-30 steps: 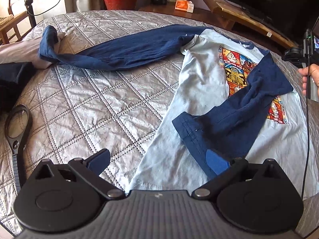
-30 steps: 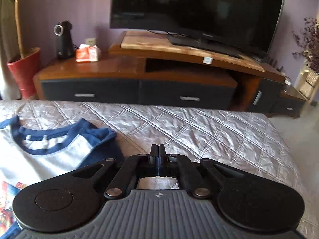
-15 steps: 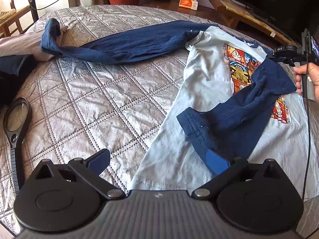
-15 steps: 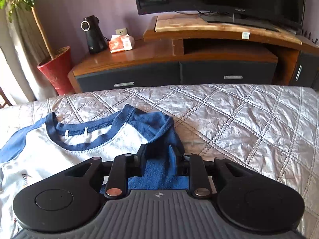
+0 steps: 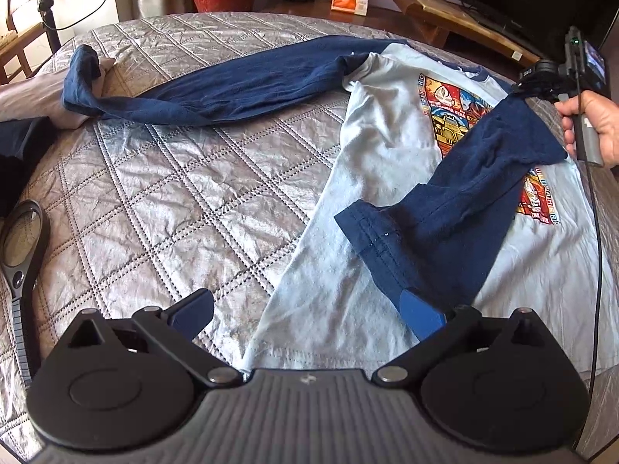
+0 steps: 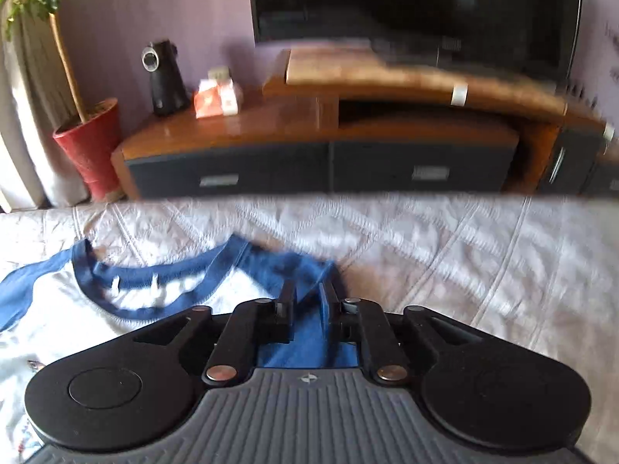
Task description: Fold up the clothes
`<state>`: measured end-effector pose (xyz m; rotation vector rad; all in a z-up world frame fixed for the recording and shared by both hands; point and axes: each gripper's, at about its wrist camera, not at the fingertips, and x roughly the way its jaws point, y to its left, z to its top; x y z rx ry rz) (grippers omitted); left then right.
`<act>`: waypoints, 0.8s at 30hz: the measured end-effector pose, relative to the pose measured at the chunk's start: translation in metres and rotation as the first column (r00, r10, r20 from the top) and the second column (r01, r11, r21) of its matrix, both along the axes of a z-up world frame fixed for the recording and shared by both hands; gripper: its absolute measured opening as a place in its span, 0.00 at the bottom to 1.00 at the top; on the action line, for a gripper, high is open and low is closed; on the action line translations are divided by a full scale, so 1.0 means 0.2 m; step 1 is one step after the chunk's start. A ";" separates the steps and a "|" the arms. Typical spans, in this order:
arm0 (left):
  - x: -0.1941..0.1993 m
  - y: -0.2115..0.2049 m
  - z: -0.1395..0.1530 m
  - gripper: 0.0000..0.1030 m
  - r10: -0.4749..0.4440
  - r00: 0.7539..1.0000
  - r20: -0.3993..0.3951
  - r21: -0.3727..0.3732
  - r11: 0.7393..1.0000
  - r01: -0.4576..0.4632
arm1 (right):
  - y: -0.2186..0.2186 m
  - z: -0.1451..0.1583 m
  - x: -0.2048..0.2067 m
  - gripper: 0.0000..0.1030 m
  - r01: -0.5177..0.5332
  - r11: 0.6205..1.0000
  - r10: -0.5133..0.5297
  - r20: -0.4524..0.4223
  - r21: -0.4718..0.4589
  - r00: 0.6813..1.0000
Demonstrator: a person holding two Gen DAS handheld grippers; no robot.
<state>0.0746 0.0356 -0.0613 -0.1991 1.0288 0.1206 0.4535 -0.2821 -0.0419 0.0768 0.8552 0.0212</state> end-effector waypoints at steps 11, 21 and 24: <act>-0.04 0.19 0.04 0.99 0.134 0.991 -0.008 0.023 0.991 -0.134 | 0.56 0.26 -0.81 0.65 -0.350 0.935 0.354 0.109 -0.056 0.929; -0.23 0.40 0.26 0.99 0.196 0.979 0.063 0.106 0.974 -0.202 | 1.47 0.24 -1.85 0.61 -0.801 0.596 0.803 0.036 -0.054 0.595; -0.29 0.44 0.31 0.99 0.219 0.973 0.077 0.106 0.968 -0.226 | 1.53 0.13 -1.82 0.49 -0.771 0.636 0.771 -0.027 -0.037 0.636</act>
